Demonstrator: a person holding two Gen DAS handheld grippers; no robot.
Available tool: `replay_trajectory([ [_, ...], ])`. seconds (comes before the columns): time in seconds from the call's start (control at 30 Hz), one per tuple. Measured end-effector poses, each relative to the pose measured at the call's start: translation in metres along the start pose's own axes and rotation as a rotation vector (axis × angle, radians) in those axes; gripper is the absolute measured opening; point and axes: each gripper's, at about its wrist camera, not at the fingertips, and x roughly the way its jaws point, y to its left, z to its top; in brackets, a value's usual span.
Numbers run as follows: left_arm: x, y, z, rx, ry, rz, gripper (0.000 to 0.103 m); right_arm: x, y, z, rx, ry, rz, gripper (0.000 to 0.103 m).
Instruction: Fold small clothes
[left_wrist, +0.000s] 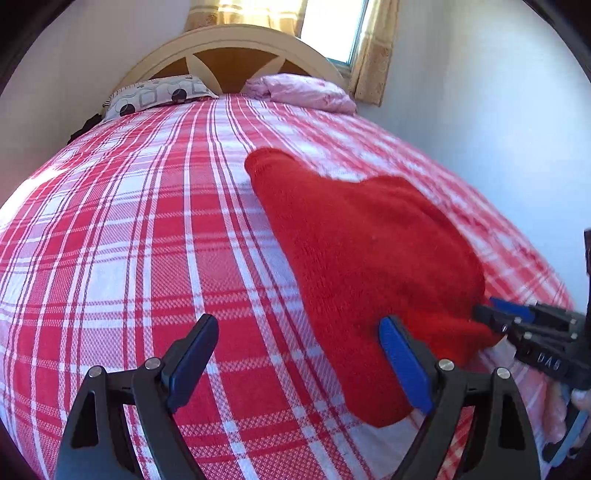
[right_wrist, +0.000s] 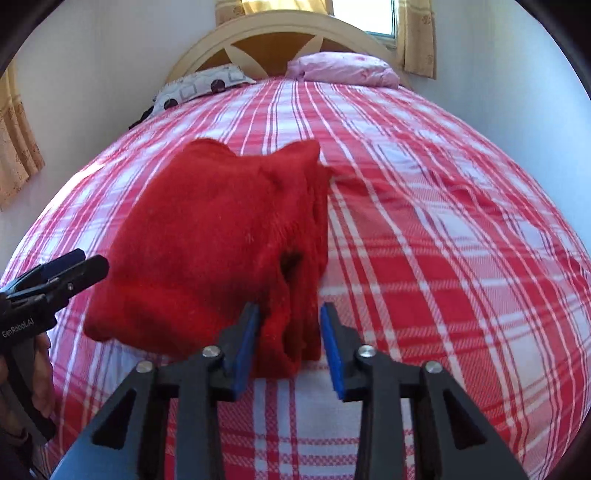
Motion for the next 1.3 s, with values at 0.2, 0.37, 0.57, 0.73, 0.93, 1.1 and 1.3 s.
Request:
replay_trajectory([
  [0.2, -0.005, 0.004, -0.001, -0.014, -0.008, 0.002, 0.089, 0.0, -0.01, 0.006, 0.028, 0.007, 0.041, 0.033],
  [0.37, -0.007, 0.002, -0.002, -0.002, -0.032, 0.01, 0.089, -0.02, -0.034, 0.047, 0.096, -0.052, 0.198, 0.036],
  [0.57, 0.003, 0.003, -0.005, -0.003, 0.007, -0.005, 0.089, 0.04, -0.048, 0.108, 0.221, 0.052, 0.275, 0.039],
  [0.73, 0.011, -0.002, -0.008, 0.018, 0.035, 0.003, 0.09, 0.085, -0.045, 0.122, 0.243, 0.141, 0.243, 0.01],
  [0.93, 0.014, -0.003, -0.01, 0.018, 0.047, 0.002, 0.091, 0.1, -0.063, 0.115, 0.286, 0.149, 0.208, 0.008],
  [1.1, 0.011, 0.003, -0.008, -0.009, 0.04, -0.015, 0.092, 0.09, -0.056, 0.113, 0.225, 0.133, 0.18, 0.01],
  [1.3, -0.027, 0.016, 0.002, -0.089, -0.095, -0.031, 0.091, 0.058, -0.066, 0.1, 0.208, 0.058, 0.235, 0.06],
])
